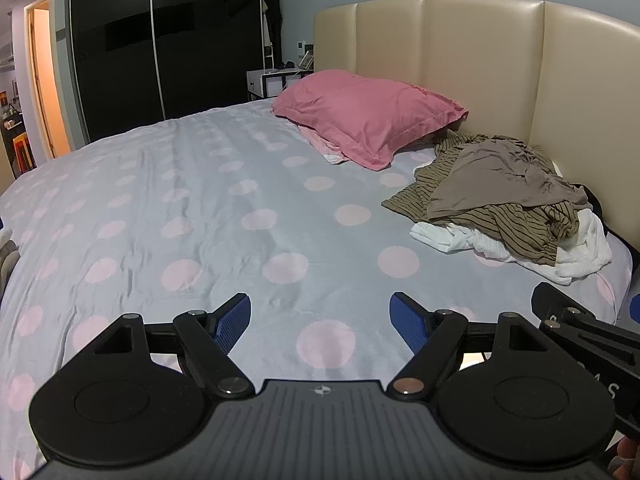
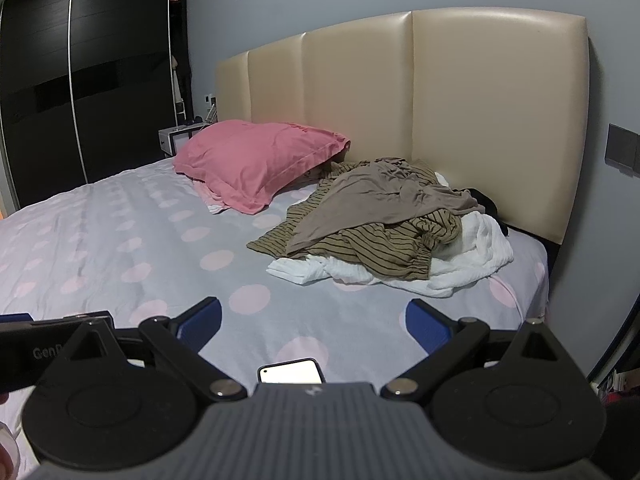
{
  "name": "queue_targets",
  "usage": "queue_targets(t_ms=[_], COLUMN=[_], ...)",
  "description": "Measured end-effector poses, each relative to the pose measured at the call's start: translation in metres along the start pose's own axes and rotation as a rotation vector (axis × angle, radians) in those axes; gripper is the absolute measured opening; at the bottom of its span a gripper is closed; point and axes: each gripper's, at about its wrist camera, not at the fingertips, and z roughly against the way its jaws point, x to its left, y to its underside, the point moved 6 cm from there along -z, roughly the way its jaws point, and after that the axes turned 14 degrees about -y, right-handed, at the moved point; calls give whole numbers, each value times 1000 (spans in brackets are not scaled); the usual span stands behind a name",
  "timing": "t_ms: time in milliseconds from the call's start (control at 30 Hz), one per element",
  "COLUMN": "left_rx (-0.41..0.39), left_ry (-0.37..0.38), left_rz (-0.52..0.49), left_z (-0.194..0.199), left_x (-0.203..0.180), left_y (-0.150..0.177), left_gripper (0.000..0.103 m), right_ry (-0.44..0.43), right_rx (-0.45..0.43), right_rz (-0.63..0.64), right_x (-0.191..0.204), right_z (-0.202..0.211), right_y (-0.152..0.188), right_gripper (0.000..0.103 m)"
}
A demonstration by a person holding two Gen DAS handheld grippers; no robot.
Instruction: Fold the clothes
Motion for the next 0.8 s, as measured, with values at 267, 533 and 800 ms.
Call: queue_targets(t_ms=[267, 533, 800], left_rx=[1, 3, -1], left_ry=[1, 8, 6], left_rz=[6, 4, -11], left_z=[0, 0, -2], left_x=[-1, 0, -4], left_y=[-2, 1, -2], left_gripper=[76, 76, 76], right_ry=[-1, 6, 8], right_rx=[2, 6, 14], right_rz=[-6, -6, -20], right_x=[-1, -3, -5], right_z=[-2, -4, -6], right_y=[1, 4, 4], right_gripper=[99, 99, 99])
